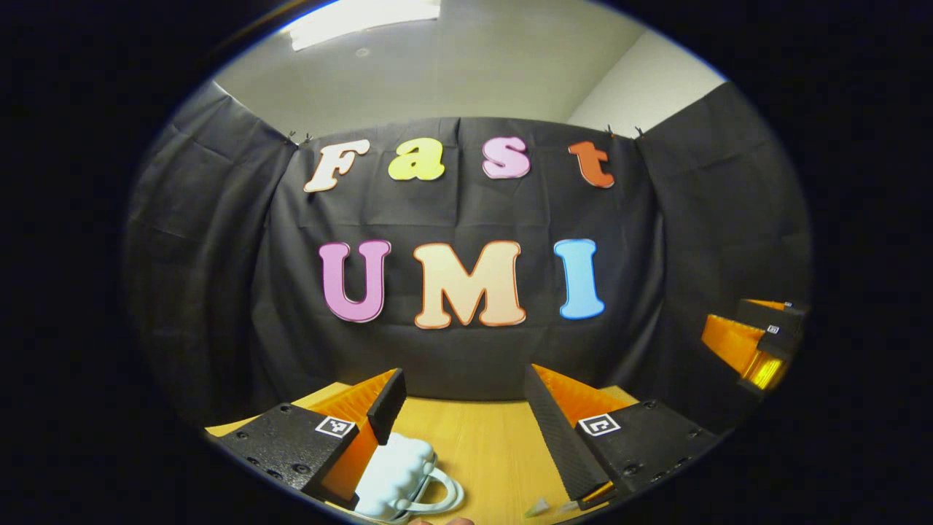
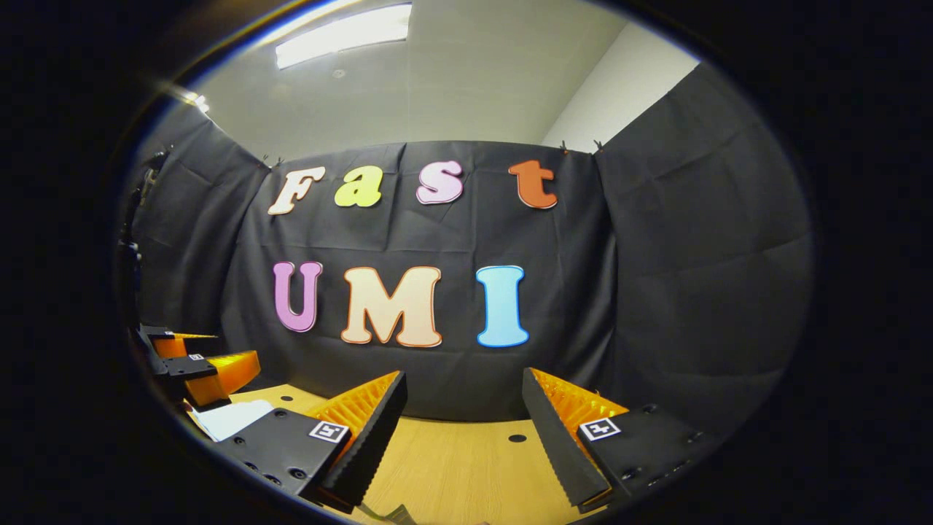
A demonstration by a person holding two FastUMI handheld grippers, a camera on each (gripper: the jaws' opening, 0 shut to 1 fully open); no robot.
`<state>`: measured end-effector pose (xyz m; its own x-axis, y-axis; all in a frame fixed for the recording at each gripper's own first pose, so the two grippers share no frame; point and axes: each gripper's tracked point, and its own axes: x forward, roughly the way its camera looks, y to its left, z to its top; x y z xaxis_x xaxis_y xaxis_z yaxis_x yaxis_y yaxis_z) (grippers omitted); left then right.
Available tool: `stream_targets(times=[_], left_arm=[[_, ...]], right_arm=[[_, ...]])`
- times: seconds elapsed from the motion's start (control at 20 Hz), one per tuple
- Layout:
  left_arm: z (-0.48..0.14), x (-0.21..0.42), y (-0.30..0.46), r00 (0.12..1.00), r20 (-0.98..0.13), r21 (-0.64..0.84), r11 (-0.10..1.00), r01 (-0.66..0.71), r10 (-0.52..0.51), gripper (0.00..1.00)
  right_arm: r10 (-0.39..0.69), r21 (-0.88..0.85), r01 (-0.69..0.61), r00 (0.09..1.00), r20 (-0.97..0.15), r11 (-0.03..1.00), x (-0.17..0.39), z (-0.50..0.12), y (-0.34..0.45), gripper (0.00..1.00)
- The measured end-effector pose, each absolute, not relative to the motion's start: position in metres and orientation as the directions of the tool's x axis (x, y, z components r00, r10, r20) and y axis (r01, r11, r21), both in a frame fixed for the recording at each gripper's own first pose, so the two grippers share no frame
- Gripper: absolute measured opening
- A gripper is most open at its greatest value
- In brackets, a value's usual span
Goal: First open the suitcase, pack the skin care products into it, and then close the suitcase.
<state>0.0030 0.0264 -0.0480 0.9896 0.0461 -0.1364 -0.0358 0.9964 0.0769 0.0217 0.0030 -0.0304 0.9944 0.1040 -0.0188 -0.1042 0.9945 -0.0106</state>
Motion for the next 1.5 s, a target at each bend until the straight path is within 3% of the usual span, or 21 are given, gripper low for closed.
stream_targets(times=[0.25,0.6,1.0,1.3,1.5], left_arm=[[-0.111,-0.008,0.052,0.953,-0.293,0.085,0.995,-0.049,0.072,0.95],[-0.23,-0.021,0.051,0.813,-0.581,-0.018,0.999,0.041,-0.044,0.95],[-0.303,-0.013,0.027,0.655,-0.746,-0.116,0.992,0.049,-0.119,0.96],[-0.339,-0.012,0.029,0.542,-0.836,-0.106,0.994,0.0,-0.089,0.96],[-0.366,-0.007,0.028,0.477,-0.875,-0.093,0.996,0.008,-0.086,0.91]], right_arm=[[0.114,-0.009,-0.116,0.988,-0.106,0.993,0.026,-0.074,-0.003,0.98],[0.04,-0.059,-0.048,0.991,-0.124,0.997,0.042,-0.084,0.013,0.98],[-0.06,-0.131,0.035,0.979,-0.192,0.991,0.035,-0.102,-0.01,0.99],[-0.108,-0.183,0.073,0.976,-0.191,0.98,0.036,-0.101,-0.024,0.98],[-0.114,-0.2,0.071,0.971,-0.208,0.977,0.034,-0.107,-0.023,0.99]])
